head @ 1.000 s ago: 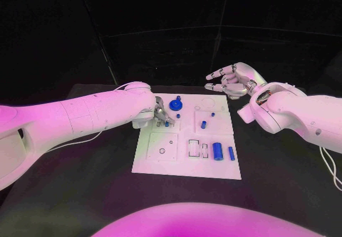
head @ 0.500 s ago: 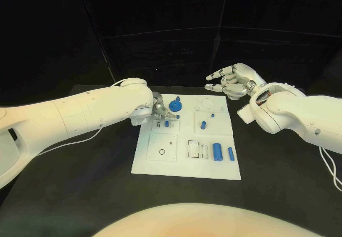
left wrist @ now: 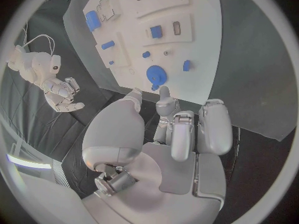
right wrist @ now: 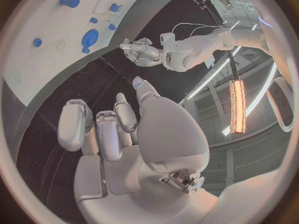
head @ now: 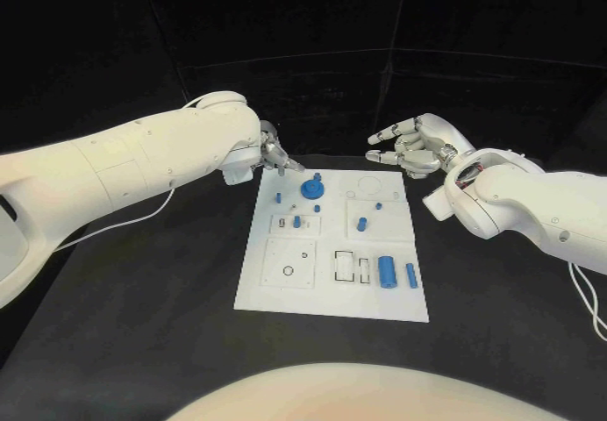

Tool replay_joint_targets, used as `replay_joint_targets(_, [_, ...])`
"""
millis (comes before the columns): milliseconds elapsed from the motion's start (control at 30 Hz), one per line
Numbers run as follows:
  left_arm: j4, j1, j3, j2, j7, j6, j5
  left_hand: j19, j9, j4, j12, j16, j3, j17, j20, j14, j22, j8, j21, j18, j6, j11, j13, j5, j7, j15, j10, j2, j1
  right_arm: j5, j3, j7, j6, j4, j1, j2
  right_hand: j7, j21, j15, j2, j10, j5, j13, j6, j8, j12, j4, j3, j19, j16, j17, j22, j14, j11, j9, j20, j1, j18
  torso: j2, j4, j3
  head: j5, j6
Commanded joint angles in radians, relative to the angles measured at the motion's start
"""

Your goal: Assemble the parts on the task board

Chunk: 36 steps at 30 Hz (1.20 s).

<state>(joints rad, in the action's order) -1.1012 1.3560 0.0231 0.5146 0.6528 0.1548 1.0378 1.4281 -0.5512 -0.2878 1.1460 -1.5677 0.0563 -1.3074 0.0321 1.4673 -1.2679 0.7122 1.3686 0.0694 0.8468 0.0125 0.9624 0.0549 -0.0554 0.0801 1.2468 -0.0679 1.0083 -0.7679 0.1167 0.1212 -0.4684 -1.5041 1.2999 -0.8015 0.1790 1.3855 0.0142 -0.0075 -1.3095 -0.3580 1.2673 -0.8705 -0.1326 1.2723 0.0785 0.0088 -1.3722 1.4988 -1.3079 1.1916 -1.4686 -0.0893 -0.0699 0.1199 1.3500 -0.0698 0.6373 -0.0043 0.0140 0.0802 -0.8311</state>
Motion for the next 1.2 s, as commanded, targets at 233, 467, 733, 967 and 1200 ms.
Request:
replay_joint_targets(233, [0.176,0.006,0.001,-0.083,-0.02,0.135,0.001,-0.004,0.037,0.0,-0.005,-0.003,-0.049,-0.263,0.016,0.103,0.004,-0.054,-0.009,0.0,-0.012,-0.014,-0.011,-0.001,-0.018,-0.019,-0.015,0.019,0.042,-0.002,-0.001,0.003,0.009,-0.001,0.002,0.005,-0.004,-0.004,-0.006,0.0,-0.004,0.002,-0.001,0.0,-0.006,0.005,0.006,-0.001,-0.001,-0.003,-0.13,0.0,-0.07,0.003,0.001,-0.006,-0.013,-0.008,0.009,-0.0079,-0.0038,0.008,0.004])
replay_joint_targets(467, [0.284,-0.008,0.002,-0.134,-0.032,0.186,0.011,-0.005,0.046,0.0,-0.009,-0.003,-0.062,-0.263,0.018,0.103,0.007,-0.066,-0.012,0.001,-0.01,-0.016,-0.019,-0.002,-0.021,-0.022,-0.021,0.026,0.048,-0.002,-0.001,0.004,0.01,-0.001,0.002,0.01,-0.004,-0.004,-0.006,0.0,-0.004,0.002,-0.001,0.0,-0.006,0.005,0.006,-0.001,-0.001,-0.002,-0.13,0.0,-0.07,0.003,0.001,-0.006,-0.013,-0.008,0.015,-0.011,-0.0065,0.014,0.006])
replay_joint_targets(733, [0.347,-0.025,0.003,-0.158,-0.039,0.212,0.02,-0.005,0.05,0.0,-0.01,-0.003,-0.068,-0.263,0.02,0.103,0.006,-0.071,-0.012,0.001,-0.007,-0.018,-0.02,-0.002,-0.022,-0.023,-0.023,0.032,0.051,-0.002,-0.001,0.004,0.012,0.0,0.001,0.014,-0.004,-0.004,-0.006,0.001,-0.004,0.0,-0.001,0.0,-0.006,0.005,0.006,-0.001,-0.001,-0.002,-0.131,0.0,-0.07,0.003,0.001,-0.006,-0.013,-0.008,0.016,-0.0109,-0.0068,0.017,0.003])
replay_joint_targets(967, [0.365,-0.037,0.003,-0.163,-0.037,0.23,0.023,-0.005,0.054,0.001,-0.01,-0.003,-0.073,-0.263,0.021,0.103,0.006,-0.077,-0.012,0.001,-0.004,-0.018,-0.022,-0.002,-0.023,-0.024,-0.025,0.039,0.057,-0.002,-0.001,0.004,0.013,0.001,0.001,0.016,-0.004,-0.004,-0.006,0.002,-0.004,-0.002,-0.001,0.001,-0.006,0.006,0.006,0.0,-0.001,-0.002,-0.131,0.0,-0.07,0.004,0.001,-0.006,-0.012,-0.008,0.015,-0.0098,-0.0056,0.016,0.002])
replay_joint_targets(1200, [0.375,-0.05,0.004,-0.169,-0.034,0.249,0.024,-0.006,0.057,0.003,-0.01,-0.003,-0.077,-0.263,0.021,0.103,0.006,-0.08,-0.013,0.001,-0.001,-0.019,-0.023,-0.002,-0.023,-0.024,-0.026,0.044,0.063,-0.002,-0.001,0.004,0.014,0.001,0.001,0.017,-0.005,-0.004,-0.007,0.003,-0.004,-0.004,-0.001,0.001,-0.006,0.006,0.006,0.0,-0.001,-0.003,-0.13,0.0,-0.07,0.004,0.001,-0.006,-0.011,-0.008,0.014,-0.0104,-0.0051,0.016,0.0])
